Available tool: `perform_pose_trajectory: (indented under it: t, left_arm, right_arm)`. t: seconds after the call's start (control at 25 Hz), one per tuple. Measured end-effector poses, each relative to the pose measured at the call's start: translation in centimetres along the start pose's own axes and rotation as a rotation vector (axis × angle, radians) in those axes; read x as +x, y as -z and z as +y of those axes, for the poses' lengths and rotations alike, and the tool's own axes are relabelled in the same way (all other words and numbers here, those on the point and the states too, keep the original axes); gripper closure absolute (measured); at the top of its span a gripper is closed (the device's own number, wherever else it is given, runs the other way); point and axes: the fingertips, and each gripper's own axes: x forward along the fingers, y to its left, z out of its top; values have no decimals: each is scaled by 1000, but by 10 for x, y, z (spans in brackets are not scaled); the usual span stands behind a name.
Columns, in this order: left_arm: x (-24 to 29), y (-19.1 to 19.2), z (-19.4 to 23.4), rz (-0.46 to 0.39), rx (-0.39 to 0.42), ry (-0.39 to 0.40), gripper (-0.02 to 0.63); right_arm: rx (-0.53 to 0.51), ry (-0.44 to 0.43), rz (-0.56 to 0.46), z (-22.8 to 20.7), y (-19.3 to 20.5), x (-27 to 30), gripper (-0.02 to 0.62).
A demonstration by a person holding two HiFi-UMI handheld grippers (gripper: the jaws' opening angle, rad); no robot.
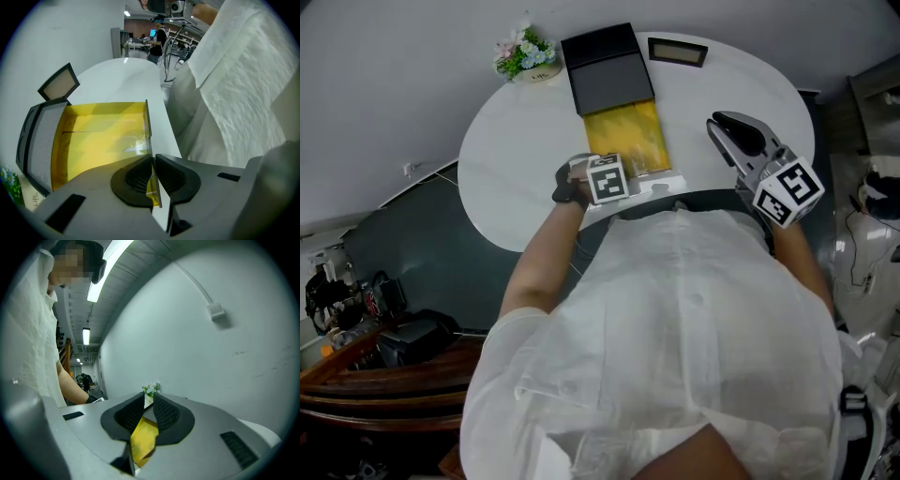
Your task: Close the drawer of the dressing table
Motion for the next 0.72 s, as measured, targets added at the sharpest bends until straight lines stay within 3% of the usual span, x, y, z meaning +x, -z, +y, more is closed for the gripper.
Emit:
perform_pose_trajectory:
  t: [0.48, 0.72]
  left_arm:
    - [-6, 1, 0, 1, -41, 43, 575]
    - [-21, -17, -5, -65, -38, 74, 575]
  right_arm:
    - [10, 10, 10, -3, 3, -1, 552]
    - [20, 16, 12, -7, 4, -1, 552]
